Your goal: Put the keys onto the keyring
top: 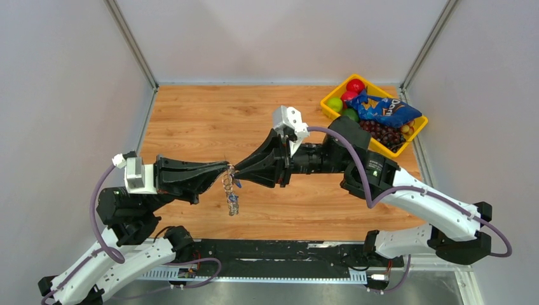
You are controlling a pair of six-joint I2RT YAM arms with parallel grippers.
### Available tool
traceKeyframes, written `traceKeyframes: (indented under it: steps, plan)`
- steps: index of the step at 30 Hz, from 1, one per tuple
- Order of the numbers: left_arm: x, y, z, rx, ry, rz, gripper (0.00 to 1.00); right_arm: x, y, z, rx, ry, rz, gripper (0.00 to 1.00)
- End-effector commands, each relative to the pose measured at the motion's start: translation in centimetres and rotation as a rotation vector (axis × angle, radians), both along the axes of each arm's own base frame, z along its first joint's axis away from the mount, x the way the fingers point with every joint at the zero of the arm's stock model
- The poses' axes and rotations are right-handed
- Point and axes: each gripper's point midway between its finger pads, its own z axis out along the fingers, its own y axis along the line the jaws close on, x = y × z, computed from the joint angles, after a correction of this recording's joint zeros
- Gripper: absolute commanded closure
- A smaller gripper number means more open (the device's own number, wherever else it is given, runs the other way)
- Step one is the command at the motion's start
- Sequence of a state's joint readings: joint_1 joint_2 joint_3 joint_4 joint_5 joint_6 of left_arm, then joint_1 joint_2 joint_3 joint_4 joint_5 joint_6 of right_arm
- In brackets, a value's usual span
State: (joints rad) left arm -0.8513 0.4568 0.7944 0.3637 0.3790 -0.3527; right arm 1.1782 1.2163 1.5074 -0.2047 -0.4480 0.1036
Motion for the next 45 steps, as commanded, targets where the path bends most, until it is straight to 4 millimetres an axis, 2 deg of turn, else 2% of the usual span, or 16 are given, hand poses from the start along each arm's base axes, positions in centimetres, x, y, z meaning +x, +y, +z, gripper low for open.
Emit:
traceKeyframes:
  steps: [1,11,15,21,27,32,33,35,36,37,38,41,45]
  plan:
    - [-0.5,1.0,1.7,-0.060,-0.049,0.018,1.00,-1.0,0.1,2.3,0.059,-0.023,0.038,0.75]
    - [-0.5,0.9,1.6,-0.060,-0.048,0.018,1.00,-1.1,0.7,2.2,0.054,-0.020,0.051,0.78]
    - [-0.4,0.9,1.6,-0.060,-0.047,0.017,1.00,-1.2,1.1,2.1,0.053,-0.020,0.058,0.83]
    - [-0.4,1.0,1.6,-0.059,-0.044,0.019,1.00,-1.4,1.3,2.1,0.055,-0.025,0.069,1.00]
    - [-0.5,1.3,1.7,-0.064,-0.049,0.029,1.00,-1.5,0.9,1.7,0.047,-0.037,0.064,1.00]
    - [-1.0,1.4,1.9,-0.045,-0.069,0.023,1.00,-1.3,0.6,0.6,-0.015,-0.009,0.043,1.00]
    - [-1.1,1.3,1.9,-0.035,-0.071,0.018,0.99,-1.3,0.6,0.3,-0.036,-0.001,0.043,1.00]
    - [-1.2,0.6,1.0,0.032,-0.049,-0.009,0.88,-1.4,0.5,-0.5,-0.080,0.014,0.048,1.00]
    - [-1.8,0.5,1.3,0.055,-0.065,-0.030,0.85,-1.5,0.4,-0.9,-0.101,0.018,0.052,1.00]
    - [-1.6,0.0,0.3,0.112,-0.040,-0.034,0.80,-1.6,0.3,-1.3,-0.125,0.024,0.053,1.00]
    - [-2.1,0.1,0.7,0.128,-0.051,-0.050,0.77,-1.7,0.0,-1.8,-0.146,0.027,0.054,1.00]
    - [-2.7,0.3,-0.1,0.200,-0.033,-0.065,0.66,-1.9,-0.8,-3.4,-0.215,0.027,0.060,1.00]
    - [-2.9,0.2,-1.5,0.301,0.002,-0.076,0.63,-2.1,-1.9,-5.5,-0.290,0.021,0.061,1.00]
